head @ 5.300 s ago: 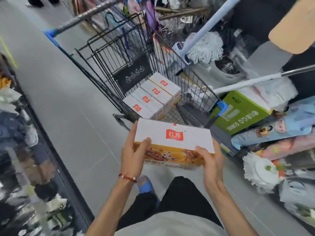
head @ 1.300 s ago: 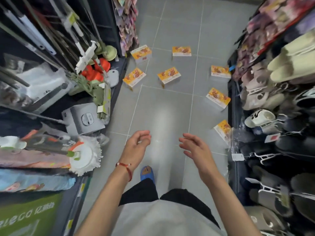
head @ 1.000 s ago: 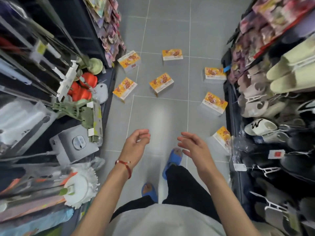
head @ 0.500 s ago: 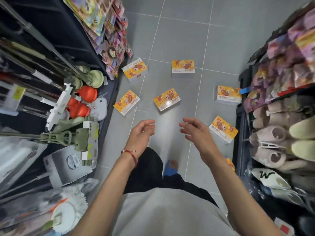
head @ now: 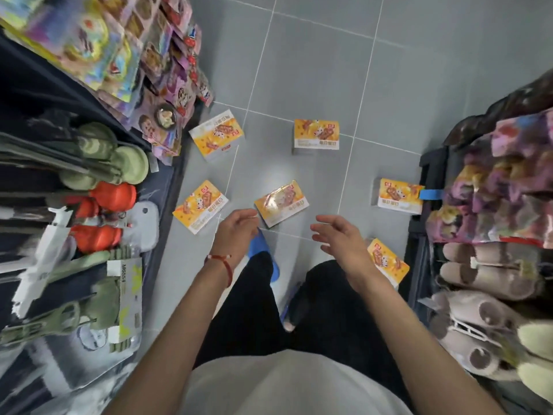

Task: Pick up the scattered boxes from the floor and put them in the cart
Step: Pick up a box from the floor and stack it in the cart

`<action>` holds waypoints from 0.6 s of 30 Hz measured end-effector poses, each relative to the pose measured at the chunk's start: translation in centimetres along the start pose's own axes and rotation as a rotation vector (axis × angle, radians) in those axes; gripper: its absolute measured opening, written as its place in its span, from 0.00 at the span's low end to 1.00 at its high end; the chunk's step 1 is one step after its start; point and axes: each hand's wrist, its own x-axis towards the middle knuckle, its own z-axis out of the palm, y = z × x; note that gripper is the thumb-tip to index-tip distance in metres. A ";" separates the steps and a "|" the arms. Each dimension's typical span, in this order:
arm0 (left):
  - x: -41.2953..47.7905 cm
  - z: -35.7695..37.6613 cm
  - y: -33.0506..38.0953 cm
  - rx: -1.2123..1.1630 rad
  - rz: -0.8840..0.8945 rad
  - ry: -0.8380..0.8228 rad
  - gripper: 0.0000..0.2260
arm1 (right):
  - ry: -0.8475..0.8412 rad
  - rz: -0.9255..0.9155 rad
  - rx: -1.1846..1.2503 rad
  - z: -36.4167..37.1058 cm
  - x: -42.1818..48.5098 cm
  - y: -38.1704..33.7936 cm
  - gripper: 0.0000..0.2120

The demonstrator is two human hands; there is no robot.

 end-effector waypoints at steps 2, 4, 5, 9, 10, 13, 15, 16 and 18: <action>2.8 0.6 1.1 -0.017 -0.052 0.010 0.07 | -0.026 0.016 -0.039 0.1 3.5 -1.3 0.12; 5.5 1.3 1.8 -0.054 -0.117 0.025 0.06 | -0.038 0.026 -0.089 -0.1 7.3 -2.1 0.13; 6.8 1.8 2.0 -0.080 -0.151 0.032 0.07 | -0.046 0.035 -0.112 -0.2 9.1 -2.4 0.13; 12.8 4.0 1.0 -0.235 -0.275 0.088 0.11 | -0.072 0.033 -0.221 -1.2 16.6 -2.6 0.11; 14.2 4.6 0.3 -0.261 -0.285 0.123 0.07 | -0.081 0.029 -0.246 -1.4 18.3 -2.6 0.11; 18.0 6.7 -1.8 -0.284 -0.319 0.186 0.09 | -0.102 0.030 -0.297 -1.9 23.4 -2.0 0.07; 20.4 8.3 -3.5 -0.267 -0.338 0.206 0.10 | -0.129 0.040 -0.344 -2.0 26.5 -1.3 0.06; 21.6 9.0 -4.4 -0.271 -0.359 0.221 0.11 | -0.130 0.049 -0.361 -1.9 28.0 -0.8 0.05; 23.8 10.0 -6.4 -0.278 -0.398 0.242 0.09 | -0.139 0.071 -0.393 -1.5 31.0 0.4 0.09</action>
